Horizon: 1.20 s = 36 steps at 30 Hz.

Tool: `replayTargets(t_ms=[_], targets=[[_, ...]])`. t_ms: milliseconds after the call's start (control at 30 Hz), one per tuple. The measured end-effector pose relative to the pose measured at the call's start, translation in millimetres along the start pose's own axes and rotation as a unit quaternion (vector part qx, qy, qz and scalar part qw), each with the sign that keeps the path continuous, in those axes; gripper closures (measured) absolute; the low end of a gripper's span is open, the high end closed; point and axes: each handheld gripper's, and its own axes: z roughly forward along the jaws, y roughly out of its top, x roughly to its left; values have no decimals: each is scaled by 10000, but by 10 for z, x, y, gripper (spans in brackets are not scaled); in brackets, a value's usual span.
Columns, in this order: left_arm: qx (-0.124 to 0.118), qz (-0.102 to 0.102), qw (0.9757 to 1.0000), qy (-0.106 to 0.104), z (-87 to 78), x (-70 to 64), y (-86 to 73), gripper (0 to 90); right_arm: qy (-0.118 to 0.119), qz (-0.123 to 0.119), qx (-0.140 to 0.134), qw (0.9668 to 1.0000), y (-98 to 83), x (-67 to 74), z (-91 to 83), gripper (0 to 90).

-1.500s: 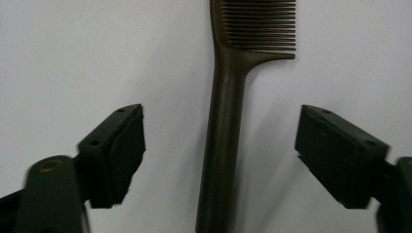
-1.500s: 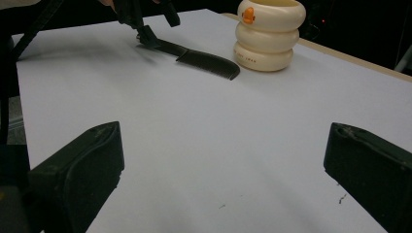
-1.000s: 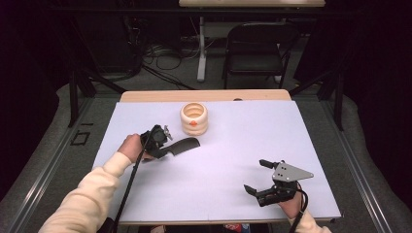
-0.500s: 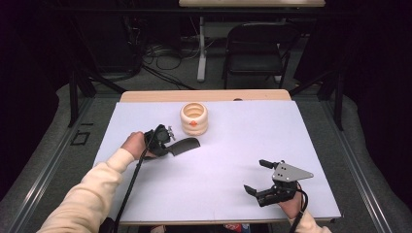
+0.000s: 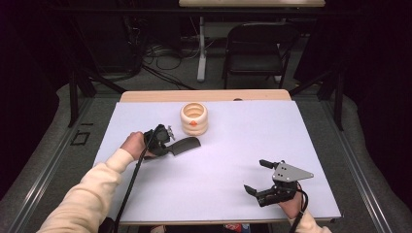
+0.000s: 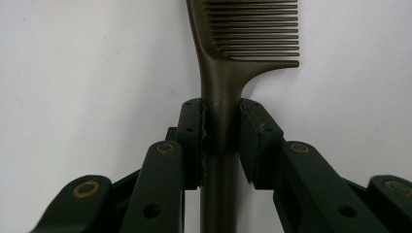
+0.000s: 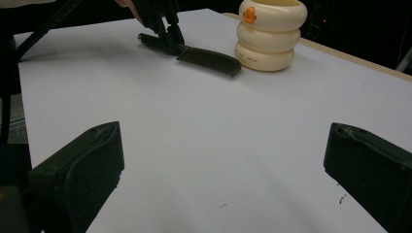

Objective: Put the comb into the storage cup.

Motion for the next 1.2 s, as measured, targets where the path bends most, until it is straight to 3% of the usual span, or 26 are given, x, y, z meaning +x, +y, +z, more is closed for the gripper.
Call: replayTargets(t_ms=[667,1200], targets=[[-479,-98,9988,-24,-148,-93,-126,722,-7,5,12,10000,0,-1,1,4],[-1055,-391,9936,-24,-226,-151,-260,722,-10,6,15,10000,0,-1,1,4]])
